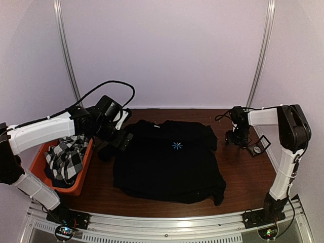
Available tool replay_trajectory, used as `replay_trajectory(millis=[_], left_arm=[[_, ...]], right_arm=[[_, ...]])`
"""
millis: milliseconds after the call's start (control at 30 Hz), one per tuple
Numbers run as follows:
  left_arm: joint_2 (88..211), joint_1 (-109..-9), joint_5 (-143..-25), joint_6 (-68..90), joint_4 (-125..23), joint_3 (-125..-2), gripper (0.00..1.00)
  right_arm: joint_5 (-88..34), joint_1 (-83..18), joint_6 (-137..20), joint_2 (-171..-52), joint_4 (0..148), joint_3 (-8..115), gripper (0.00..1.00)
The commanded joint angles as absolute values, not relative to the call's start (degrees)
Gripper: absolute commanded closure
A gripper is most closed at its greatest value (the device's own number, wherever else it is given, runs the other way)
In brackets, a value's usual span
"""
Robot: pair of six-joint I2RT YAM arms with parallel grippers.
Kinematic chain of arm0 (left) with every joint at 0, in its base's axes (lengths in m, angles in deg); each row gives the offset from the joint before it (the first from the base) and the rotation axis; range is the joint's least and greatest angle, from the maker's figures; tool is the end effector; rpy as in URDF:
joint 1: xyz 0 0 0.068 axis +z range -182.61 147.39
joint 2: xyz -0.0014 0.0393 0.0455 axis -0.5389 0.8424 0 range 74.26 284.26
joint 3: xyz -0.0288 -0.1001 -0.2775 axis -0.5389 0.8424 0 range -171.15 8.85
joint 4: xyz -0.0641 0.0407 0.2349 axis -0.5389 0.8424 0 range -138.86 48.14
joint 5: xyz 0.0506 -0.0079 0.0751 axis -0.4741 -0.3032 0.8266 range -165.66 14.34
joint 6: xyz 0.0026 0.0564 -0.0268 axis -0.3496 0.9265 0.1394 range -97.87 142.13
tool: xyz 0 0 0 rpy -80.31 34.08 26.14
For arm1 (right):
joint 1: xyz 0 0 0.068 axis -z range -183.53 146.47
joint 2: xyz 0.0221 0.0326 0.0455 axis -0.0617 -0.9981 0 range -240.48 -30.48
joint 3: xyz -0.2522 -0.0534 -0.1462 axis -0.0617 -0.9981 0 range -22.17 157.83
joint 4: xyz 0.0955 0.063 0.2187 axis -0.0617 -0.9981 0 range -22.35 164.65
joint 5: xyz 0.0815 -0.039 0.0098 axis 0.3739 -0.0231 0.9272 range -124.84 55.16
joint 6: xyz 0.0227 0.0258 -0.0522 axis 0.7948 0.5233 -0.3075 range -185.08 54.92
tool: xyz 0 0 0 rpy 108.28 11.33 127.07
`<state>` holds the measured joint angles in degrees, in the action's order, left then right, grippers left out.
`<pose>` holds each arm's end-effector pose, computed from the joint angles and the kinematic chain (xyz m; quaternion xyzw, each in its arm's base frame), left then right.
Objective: Pin the brooch onto the clothing
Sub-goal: Move the brooch from the brooch box.
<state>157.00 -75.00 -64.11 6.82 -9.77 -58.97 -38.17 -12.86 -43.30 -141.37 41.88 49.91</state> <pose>0.2217 -0.1896 0.3008 0.1913 0.9272 -0.0645 0.3154 0.3730 0.0583 0.1705 0.1117 0.9804 0.0152 0.1618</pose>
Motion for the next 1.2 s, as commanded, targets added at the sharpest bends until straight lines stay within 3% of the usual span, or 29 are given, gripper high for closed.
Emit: replay_trajectory(millis=[0, 200, 333, 1167], left_arm=[[156.61, -75.18, -64.39, 7.52, -11.32, -58.39, 0.02], [156.57, -75.15, -64.43, 7.52, -11.33, -58.4, 0.02], [156.63, -75.21, -64.63, 7.54, -11.29, -58.43, 0.02], [156.72, -75.2, -64.47, 7.61, -11.33, -58.34, 0.02]], right_arm=[[-39.2, -12.68, -38.86, -136.35, 42.23, 44.66, 0.24], [-33.79, -12.73, -35.01, -131.25, 47.35, 37.98, 0.19], [-38.45, -12.69, -30.22, -128.87, 49.54, 34.97, 0.17], [-47.99, -11.41, -8.49, -133.48, 56.13, 35.95, 0.13]])
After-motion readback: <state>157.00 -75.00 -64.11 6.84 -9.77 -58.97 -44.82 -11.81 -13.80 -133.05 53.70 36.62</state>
